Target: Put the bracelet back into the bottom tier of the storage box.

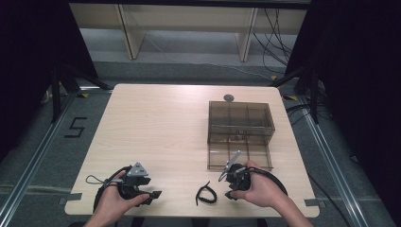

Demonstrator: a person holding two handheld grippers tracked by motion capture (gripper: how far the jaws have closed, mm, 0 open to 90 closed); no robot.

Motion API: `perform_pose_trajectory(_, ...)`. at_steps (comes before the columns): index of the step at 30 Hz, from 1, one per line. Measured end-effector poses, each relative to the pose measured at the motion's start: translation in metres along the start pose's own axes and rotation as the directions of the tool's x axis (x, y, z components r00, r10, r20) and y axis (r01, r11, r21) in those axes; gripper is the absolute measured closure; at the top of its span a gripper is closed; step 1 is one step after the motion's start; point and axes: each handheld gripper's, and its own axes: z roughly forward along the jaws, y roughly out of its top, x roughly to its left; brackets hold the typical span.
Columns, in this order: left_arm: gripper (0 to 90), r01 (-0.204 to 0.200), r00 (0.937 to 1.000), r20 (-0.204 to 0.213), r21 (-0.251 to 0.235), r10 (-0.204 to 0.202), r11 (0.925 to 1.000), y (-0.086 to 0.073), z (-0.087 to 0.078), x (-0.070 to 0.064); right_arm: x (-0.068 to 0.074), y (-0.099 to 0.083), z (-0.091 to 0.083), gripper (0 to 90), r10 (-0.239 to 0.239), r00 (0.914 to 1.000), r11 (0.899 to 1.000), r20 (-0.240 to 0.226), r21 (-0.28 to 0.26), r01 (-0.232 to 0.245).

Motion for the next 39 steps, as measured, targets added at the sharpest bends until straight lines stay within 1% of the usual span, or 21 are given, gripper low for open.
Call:
perform_pose_trajectory(2, 33.5, 0.003, 1.0000, 0.001, -0.004, -0.003, 1.0000, 0.000, 0.000, 0.000, 0.000, 0.002, 0.000, 61.4, -0.015, 0.9999, 1.000, 0.007, 0.007, 0.015)
perform_pose_trajectory(3, 33.5, 0.004, 1.0000, -0.006, -0.009, -0.004, 1.0000, 0.000, 0.000, 0.000, 0.001, 0.003, -0.001, 61.4, -0.006, 1.0000, 1.000, -0.002, 0.007, 0.006)
perform_pose_trajectory(4, 33.5, 0.003, 1.0000, 0.000, -0.010, -0.002, 0.9999, -0.001, 0.000, 0.000, -0.001, 0.005, -0.001, 61.4, -0.058, 0.9983, 0.998, 0.000, -0.008, 0.058)
perform_pose_trajectory(6, 33.5, 0.002, 1.0000, 0.004, -0.006, -0.002, 1.0000, -0.001, 0.000, 0.000, -0.001, 0.007, -0.001, 61.6, -0.071, 0.9975, 0.997, -0.005, -0.007, 0.071)
perform_pose_trajectory(7, 33.5, 0.002, 1.0000, 0.004, -0.006, -0.002, 1.0000, -0.001, -0.001, 0.000, 0.000, 0.009, -0.001, 62.0, -0.069, 0.9976, 0.998, -0.007, 0.000, 0.069)
perform_pose_trajectory(8, 33.5, 0.000, 1.0000, 0.002, -0.002, 0.000, 1.0000, -0.001, -0.001, 0.000, 0.003, 0.010, -0.002, 62.5, -0.032, 0.9995, 0.999, -0.009, 0.018, 0.032)
perform_pose_trajectory(9, 33.5, 0.001, 1.0000, 0.003, -0.007, -0.001, 1.0000, -0.001, -0.001, 0.000, 0.004, 0.011, -0.002, 62.9, -0.020, 0.9998, 0.999, 0.004, 0.031, 0.020)
perform_pose_trajectory(10, 33.5, 0.001, 1.0000, 0.004, -0.008, -0.001, 1.0000, -0.001, -0.001, 0.000, 0.003, 0.013, -0.002, 63.6, -0.043, 0.9991, 0.998, 0.002, 0.036, 0.043)
perform_pose_trajectory(12, 33.5, -0.001, 1.0000, 0.002, -0.003, 0.001, 1.0000, -0.001, -0.001, 0.000, 0.004, 0.016, -0.002, 64.7, -0.053, 0.9986, 0.997, 0.007, 0.050, 0.053)
perform_pose_trajectory(19, 33.5, -0.001, 1.0000, 0.002, 0.001, 0.001, 1.0000, -0.001, 0.000, 0.000, 0.006, 0.027, -0.002, 68.5, -0.055, 0.9985, 0.994, 0.003, 0.090, 0.055)
perform_pose_trajectory(21, 33.5, -0.002, 1.0000, 0.001, 0.002, 0.002, 1.0000, -0.001, 0.000, 0.000, 0.003, 0.030, -0.001, 70.1, -0.089, 0.9960, 0.992, -0.003, 0.085, 0.089)
perform_pose_trajectory(24, 33.5, -0.001, 1.0000, 0.000, 0.000, 0.001, 1.0000, -0.001, -0.001, -0.001, 0.004, 0.035, 0.001, 72.8, -0.094, 0.9956, 0.991, -0.005, 0.100, 0.094)
perform_pose_trajectory(26, 33.5, -0.001, 1.0000, -0.004, -0.001, 0.001, 1.0000, -0.001, 0.000, 0.000, 0.002, 0.038, 0.003, 74.6, -0.129, 0.9917, 0.986, -0.004, 0.104, 0.128)
perform_pose_trajectory(27, 33.5, -0.001, 1.0000, -0.002, 0.000, 0.001, 1.0000, -0.001, 0.000, 0.000, 0.005, 0.041, 0.003, 75.2, -0.112, 0.9936, 0.986, -0.009, 0.122, 0.113)
perform_pose_trajectory(28, 33.5, 0.006, 1.0000, 0.003, -0.003, -0.006, 1.0000, -0.001, 0.000, -0.001, 0.005, 0.043, 0.004, 75.8, -0.118, 0.9930, 0.985, -0.007, 0.126, 0.118)
perform_pose_trajectory(29, 33.5, 0.001, 1.0000, 0.004, 0.000, -0.001, 1.0000, -0.001, 0.000, 0.000, 0.002, 0.045, 0.006, 76.0, -0.142, 0.9899, 0.982, -0.010, 0.126, 0.142)
perform_pose_trajectory(31, 33.5, 0.007, 1.0000, 0.004, -0.005, -0.007, 1.0000, -0.001, 0.000, 0.000, 0.005, 0.049, 0.006, 76.1, -0.125, 0.9921, 0.983, -0.006, 0.133, 0.125)
perform_pose_trajectory(32, 33.5, 0.007, 1.0000, 0.004, -0.005, -0.007, 1.0000, -0.001, 0.000, 0.000, 0.003, 0.051, 0.008, 76.1, -0.162, 0.9868, 0.979, -0.010, 0.124, 0.162)
perform_pose_trajectory(34, 33.5, 0.007, 1.0000, -0.004, -0.009, -0.007, 0.9999, -0.001, 0.000, 0.000, 0.004, 0.054, 0.010, 76.1, -0.166, 0.9860, 0.978, -0.011, 0.123, 0.166)
perform_pose_trajectory(35, 33.5, 0.008, 1.0000, -0.002, -0.008, -0.008, 0.9999, -0.001, 0.000, 0.000, 0.006, 0.056, 0.011, 76.2, -0.151, 0.9884, 0.979, -0.012, 0.138, 0.152)
perform_pose_trajectory(39, 33.5, 0.011, 0.9999, 0.004, -0.006, -0.010, 0.9999, -0.001, 0.000, -0.001, 0.008, 0.060, 0.015, 76.2, -0.178, 0.9837, 0.974, -0.025, 0.138, 0.180)
